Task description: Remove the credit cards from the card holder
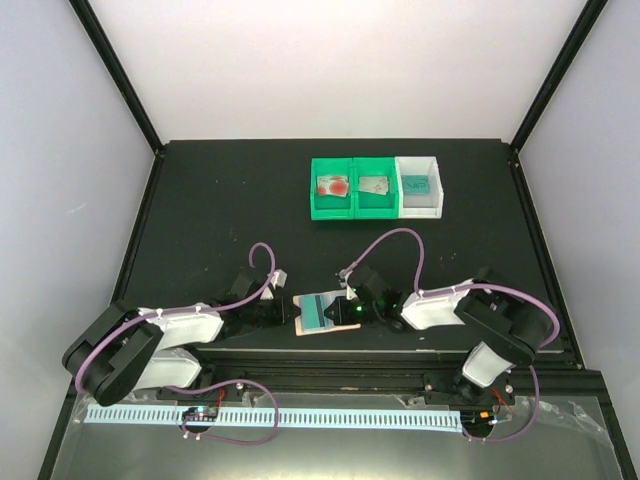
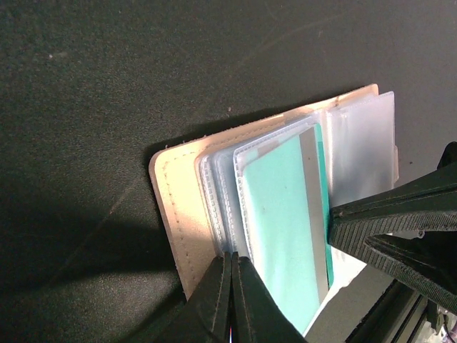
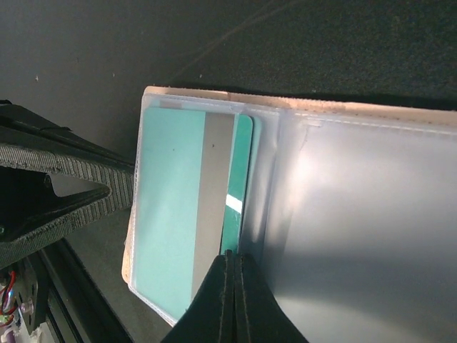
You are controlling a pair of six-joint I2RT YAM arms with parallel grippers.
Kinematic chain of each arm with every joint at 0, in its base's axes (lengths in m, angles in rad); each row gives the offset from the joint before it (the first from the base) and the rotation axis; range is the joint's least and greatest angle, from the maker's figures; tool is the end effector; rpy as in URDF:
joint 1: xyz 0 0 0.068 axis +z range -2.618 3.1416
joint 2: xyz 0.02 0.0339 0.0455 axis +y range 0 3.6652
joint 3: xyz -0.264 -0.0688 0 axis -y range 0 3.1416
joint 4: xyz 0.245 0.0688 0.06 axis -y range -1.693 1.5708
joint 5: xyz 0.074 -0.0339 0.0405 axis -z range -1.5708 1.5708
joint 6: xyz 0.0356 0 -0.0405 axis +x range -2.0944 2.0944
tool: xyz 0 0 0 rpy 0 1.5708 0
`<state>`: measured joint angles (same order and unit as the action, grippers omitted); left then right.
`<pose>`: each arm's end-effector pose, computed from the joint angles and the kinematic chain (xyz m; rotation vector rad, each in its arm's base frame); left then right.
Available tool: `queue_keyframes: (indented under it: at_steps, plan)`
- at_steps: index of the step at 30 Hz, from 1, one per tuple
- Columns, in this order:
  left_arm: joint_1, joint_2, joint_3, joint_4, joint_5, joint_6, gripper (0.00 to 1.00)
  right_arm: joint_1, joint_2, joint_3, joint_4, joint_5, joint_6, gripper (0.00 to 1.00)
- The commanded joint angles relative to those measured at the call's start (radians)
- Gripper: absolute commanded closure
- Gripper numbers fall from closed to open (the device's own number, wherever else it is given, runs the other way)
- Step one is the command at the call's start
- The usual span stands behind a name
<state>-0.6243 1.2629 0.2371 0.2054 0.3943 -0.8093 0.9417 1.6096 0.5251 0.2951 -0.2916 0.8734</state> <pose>0.1471 -0.1229 0.1085 -0.0368 2.6274 -1.0723 0.1529 0.2275 0.1120 -0.2520 2.6569 1.1054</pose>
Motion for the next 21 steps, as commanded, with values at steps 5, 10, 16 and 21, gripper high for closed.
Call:
queue_keyframes:
  at_steps: [5,10,16,21]
  plan:
    - [-0.009,-0.003,0.011,-0.081,-0.048,0.032,0.98,-0.008,-0.068,-0.054,0.016,0.042,-0.004,0.99]
    - [-0.009,-0.022,0.024,-0.098,-0.055,0.034,0.98,-0.010,-0.088,-0.063,0.006,0.051,0.001,0.99]
    - [-0.009,-0.022,0.027,-0.085,-0.037,0.036,0.98,-0.021,-0.104,-0.077,-0.007,0.069,0.003,0.99]
    - [-0.008,-0.066,0.059,-0.105,-0.011,0.022,0.97,-0.024,-0.098,-0.080,-0.002,0.066,0.007,0.99]
